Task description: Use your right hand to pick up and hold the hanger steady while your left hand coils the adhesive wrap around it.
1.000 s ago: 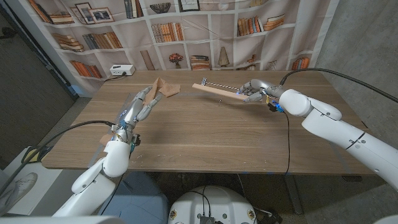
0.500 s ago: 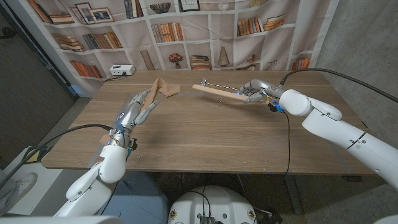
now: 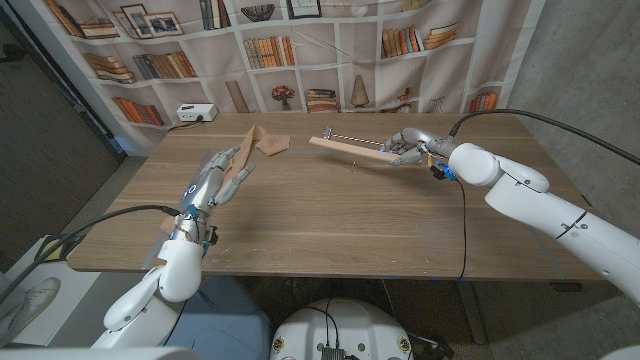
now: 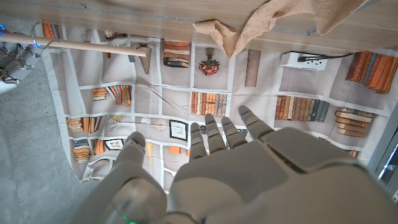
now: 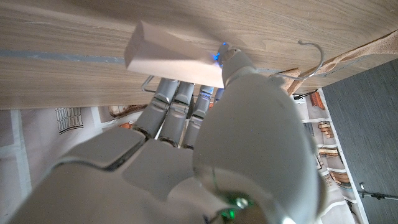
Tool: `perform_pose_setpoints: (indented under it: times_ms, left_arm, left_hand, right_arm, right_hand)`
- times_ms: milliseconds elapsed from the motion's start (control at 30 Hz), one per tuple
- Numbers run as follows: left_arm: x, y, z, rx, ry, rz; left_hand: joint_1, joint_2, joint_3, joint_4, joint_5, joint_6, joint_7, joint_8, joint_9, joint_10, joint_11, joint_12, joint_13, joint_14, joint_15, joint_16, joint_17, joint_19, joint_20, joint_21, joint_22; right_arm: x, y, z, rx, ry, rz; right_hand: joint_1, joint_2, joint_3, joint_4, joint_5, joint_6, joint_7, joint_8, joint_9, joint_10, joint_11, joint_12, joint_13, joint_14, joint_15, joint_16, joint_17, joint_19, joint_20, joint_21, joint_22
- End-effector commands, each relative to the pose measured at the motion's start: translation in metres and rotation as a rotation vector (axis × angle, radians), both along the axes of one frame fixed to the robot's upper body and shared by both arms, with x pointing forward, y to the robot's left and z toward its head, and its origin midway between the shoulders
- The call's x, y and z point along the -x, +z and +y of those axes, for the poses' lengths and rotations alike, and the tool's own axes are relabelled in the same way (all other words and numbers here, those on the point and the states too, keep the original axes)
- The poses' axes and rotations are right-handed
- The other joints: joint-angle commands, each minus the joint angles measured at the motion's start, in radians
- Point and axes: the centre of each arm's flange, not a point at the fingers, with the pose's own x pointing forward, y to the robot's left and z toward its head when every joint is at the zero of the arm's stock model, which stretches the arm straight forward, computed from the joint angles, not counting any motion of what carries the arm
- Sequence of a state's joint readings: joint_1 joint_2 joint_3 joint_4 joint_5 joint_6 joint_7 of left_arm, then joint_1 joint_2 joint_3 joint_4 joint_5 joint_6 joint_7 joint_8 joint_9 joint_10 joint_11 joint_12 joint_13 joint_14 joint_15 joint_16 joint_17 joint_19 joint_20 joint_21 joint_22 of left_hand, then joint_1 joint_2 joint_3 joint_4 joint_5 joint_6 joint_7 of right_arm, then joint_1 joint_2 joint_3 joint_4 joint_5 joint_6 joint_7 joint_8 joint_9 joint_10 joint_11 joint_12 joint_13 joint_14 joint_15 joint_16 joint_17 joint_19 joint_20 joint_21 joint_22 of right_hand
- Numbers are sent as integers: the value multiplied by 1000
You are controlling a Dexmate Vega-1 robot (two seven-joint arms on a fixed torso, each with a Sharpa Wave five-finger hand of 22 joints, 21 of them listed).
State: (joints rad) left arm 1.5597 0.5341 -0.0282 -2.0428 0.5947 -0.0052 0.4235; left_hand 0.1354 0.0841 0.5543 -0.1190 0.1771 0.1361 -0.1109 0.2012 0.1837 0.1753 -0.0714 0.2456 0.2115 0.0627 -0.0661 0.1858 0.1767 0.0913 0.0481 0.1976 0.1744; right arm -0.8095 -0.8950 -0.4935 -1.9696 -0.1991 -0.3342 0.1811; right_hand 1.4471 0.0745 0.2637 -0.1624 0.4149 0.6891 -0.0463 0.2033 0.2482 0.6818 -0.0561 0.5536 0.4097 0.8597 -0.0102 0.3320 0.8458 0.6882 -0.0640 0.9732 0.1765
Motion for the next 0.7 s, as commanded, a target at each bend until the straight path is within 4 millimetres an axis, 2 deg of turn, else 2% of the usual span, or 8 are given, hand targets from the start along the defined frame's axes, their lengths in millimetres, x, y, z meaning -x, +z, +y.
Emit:
perform_pose_setpoints:
  times_ms: [33, 400, 533, 567, 633, 700]
  left_arm:
    - [7, -2, 2, -34, 47, -7]
    - [23, 10, 15, -90, 114, -32]
    - [27, 10, 18, -96, 132, -41]
    - [29, 9, 18, -95, 139, -44]
    - [30, 8, 19, -94, 149, -50]
    - [31, 6, 21, -91, 164, -47]
  left_hand:
    - [10, -2, 2, -9, -4, 10, 0, 7, 3, 8, -6, 9, 5, 1, -8, 8, 3, 9, -3, 6, 3]
    - [15, -5, 3, -14, -5, 14, 4, 5, 3, 12, -3, 9, 5, 4, -9, 8, 2, 10, -3, 5, 3]
    - [17, -5, 4, -15, -5, 20, 20, 7, 3, 6, -3, 6, 5, 4, -11, 7, 2, 11, -3, 5, 3]
    - [18, -5, 4, -16, -5, 22, 18, 7, 3, 5, -3, 6, 5, 4, -11, 6, 2, 11, -4, 5, 3]
    - [24, -2, 8, -19, -4, 36, -10, 9, 3, 4, -3, 4, 5, 5, -11, 5, 2, 11, -4, 4, 3]
    - [27, -1, 9, -20, -4, 41, -13, 10, 3, 1, -7, 3, 5, 6, -13, 5, 2, 11, -3, 3, 3]
  right_arm:
    - [0, 0, -1, 3, -7, 0]
    - [0, 2, 3, 14, -1, -1]
    - [1, 1, 3, 21, -3, 6]
    - [1, 1, 3, 21, -3, 5]
    - [2, 2, 3, 21, -3, 1]
    - [2, 3, 4, 19, -1, -4]
  right_hand:
    - [33, 39, 37, 2, 7, -5, 3, -2, 4, 60, -50, 58, 58, 111, -225, -3, 6, -8, -88, 10, 3]
    - [31, 38, 39, 2, 8, -6, 2, -2, 4, 58, -51, 58, 60, 112, -224, -8, 9, -12, -87, 16, 3]
    - [30, 36, 39, 1, 8, -6, 1, -2, 4, 59, -53, 57, 59, 112, -225, -9, 11, -13, -87, 18, 3]
    - [30, 36, 39, 1, 8, -6, 1, -2, 4, 60, -53, 58, 59, 113, -225, -9, 11, -13, -87, 18, 3]
    - [30, 36, 40, 1, 8, -6, 0, -2, 4, 59, -55, 58, 60, 113, -225, -10, 12, -14, -87, 20, 3]
    - [29, 36, 40, 1, 8, -6, 1, -2, 4, 59, -55, 58, 61, 113, -225, -11, 13, -15, -87, 21, 3]
